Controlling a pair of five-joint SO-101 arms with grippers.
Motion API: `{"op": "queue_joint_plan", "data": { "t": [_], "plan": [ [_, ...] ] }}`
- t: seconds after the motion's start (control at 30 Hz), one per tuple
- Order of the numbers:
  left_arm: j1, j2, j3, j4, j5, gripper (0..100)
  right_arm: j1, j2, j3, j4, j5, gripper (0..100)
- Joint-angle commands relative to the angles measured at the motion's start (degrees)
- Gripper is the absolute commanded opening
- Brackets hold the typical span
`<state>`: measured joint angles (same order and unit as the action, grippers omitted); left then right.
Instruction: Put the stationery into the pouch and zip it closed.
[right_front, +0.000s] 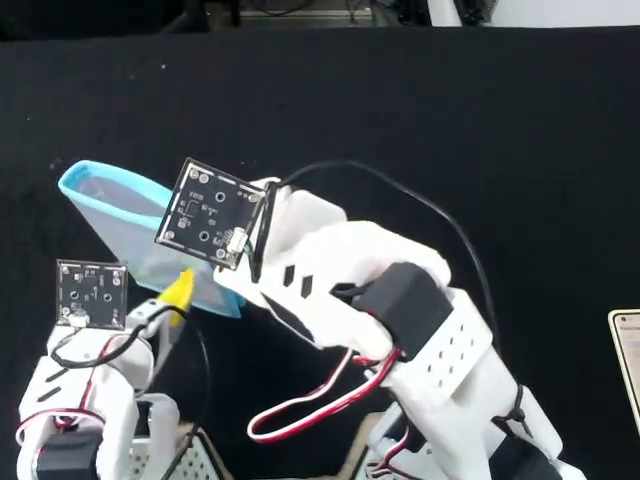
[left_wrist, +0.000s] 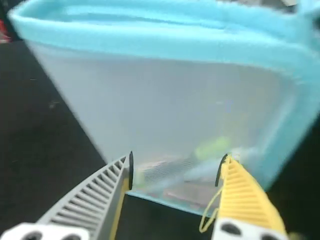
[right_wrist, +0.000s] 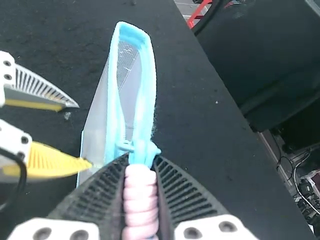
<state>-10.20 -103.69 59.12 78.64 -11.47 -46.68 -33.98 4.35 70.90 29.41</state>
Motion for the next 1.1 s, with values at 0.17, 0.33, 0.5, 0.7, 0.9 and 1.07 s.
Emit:
{"op": "queue_joint_plan", "data": {
  "t": [0.17,0.33,0.5,0.7,0.9,1.07],
  "plan": [
    [-8.4,0.26,-4.09,0.26,-3.6,28,-0.35,-2.07,0.48,-4.75,-0.53,1.1],
    [-5.85,0.26,-9.27,3.78,-3.25,28,-0.26,-2.07,1.19,-5.71,-0.53,1.1],
    [9.45,0.26,-13.23,7.56,2.64,28,-0.35,-2.07,1.19,-5.8,-0.53,1.1],
    [17.1,0.79,-7.87,-1.85,6.33,28,-0.35,-2.07,1.19,-5.54,-0.53,1.1],
    [10.77,0.35,2.24,-12.84,7.38,28,-0.26,-2.07,1.19,-5.54,-0.53,1.1],
    [3.03,0.26,2.51,-12.84,7.21,28,-0.18,-2.07,1.27,-5.63,-0.44,1.1]
  ]
}}
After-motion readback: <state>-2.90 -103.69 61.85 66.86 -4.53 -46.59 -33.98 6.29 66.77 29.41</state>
